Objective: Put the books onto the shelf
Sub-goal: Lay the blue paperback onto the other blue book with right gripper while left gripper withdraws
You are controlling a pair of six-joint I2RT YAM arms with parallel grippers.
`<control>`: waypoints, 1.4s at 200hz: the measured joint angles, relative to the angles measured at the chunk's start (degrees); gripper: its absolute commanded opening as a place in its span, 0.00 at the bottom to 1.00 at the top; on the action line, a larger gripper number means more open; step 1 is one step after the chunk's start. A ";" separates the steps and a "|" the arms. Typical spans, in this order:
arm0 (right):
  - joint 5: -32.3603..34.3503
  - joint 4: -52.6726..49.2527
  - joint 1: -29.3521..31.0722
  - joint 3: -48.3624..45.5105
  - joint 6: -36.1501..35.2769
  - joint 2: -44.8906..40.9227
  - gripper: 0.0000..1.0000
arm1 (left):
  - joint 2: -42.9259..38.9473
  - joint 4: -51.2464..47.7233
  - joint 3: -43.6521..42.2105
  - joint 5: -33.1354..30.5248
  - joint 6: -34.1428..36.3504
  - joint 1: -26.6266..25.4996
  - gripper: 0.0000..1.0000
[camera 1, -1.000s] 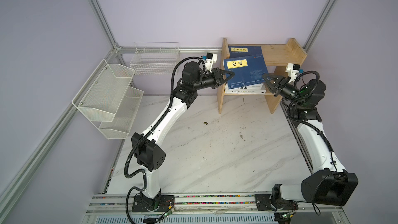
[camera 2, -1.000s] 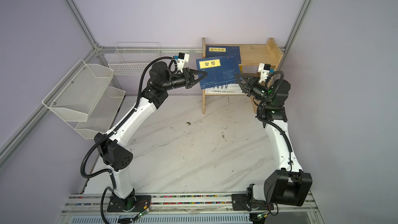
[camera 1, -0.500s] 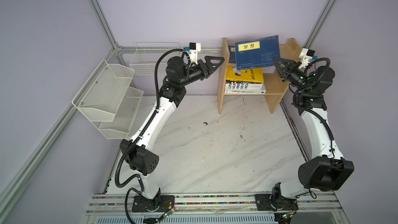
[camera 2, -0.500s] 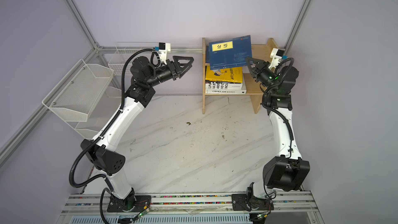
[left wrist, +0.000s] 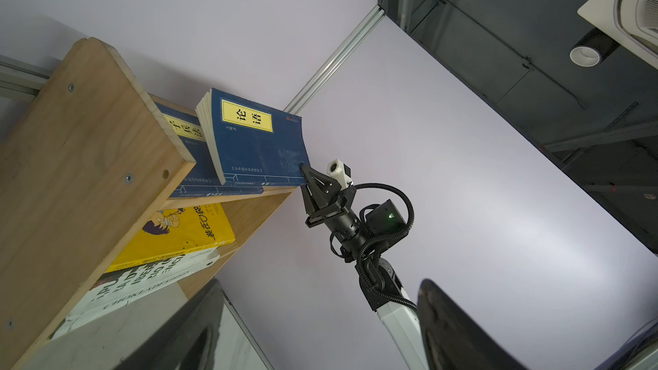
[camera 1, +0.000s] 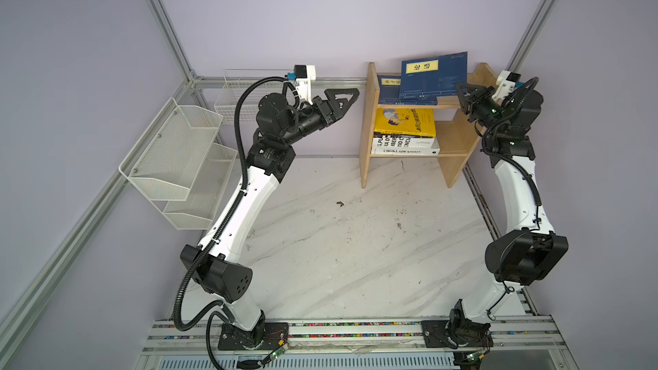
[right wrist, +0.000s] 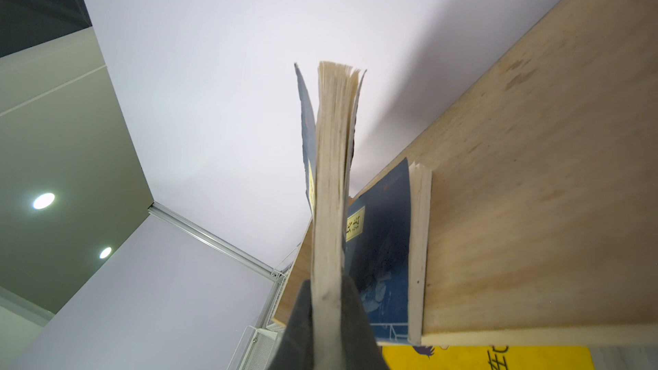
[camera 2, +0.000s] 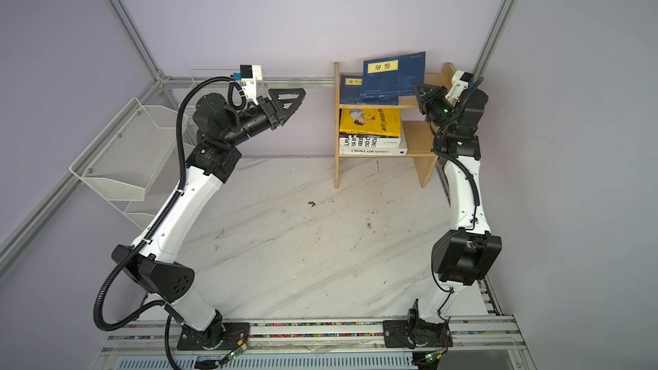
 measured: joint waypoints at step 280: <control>-4.33 -10.10 5.18 14.88 -0.39 9.73 0.00 | 1.57 6.36 -5.57 1.75 -6.51 3.04 0.85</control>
